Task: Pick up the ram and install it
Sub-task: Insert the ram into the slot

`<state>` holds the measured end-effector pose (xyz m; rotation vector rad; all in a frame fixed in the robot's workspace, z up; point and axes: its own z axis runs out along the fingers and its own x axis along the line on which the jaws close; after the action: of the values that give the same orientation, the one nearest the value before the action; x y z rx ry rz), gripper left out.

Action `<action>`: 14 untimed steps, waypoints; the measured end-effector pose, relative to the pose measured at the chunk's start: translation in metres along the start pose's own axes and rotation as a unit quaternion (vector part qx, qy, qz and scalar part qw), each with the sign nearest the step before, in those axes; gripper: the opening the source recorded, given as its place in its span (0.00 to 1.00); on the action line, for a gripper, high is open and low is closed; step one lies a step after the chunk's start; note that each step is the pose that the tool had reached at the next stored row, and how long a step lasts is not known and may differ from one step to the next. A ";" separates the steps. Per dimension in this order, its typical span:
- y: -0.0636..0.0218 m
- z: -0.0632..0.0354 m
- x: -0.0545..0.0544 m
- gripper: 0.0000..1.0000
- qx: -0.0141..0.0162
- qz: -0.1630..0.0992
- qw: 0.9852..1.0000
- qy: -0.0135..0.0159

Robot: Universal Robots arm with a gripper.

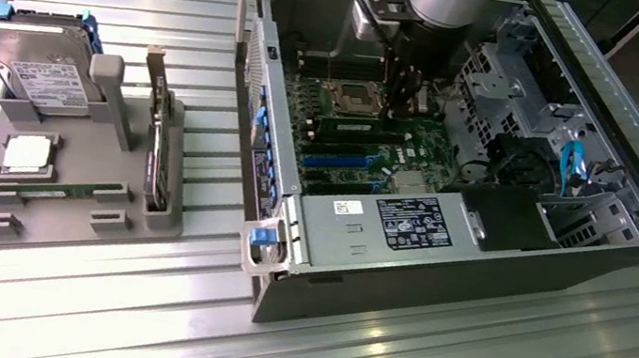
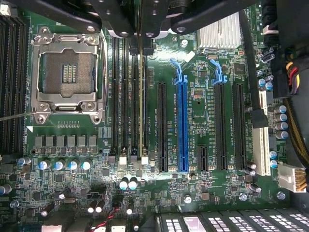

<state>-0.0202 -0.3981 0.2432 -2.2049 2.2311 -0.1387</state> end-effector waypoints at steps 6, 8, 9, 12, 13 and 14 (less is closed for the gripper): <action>0.0001 0.0002 0.000 0.12 0.000 0.000 1.000 0.000; 0.0001 0.0006 0.000 0.12 0.000 0.000 1.000 0.000; 0.0001 0.0008 0.000 0.12 0.000 0.000 1.000 0.000; 0.0001 0.0014 0.000 0.12 0.000 0.000 1.000 0.000; 0.0001 0.0017 0.000 0.12 0.000 0.000 1.000 0.000; 0.0001 0.0020 0.000 0.12 0.000 0.000 1.000 0.000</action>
<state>-0.0202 -0.3982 0.2411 -2.2048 2.2309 -0.1392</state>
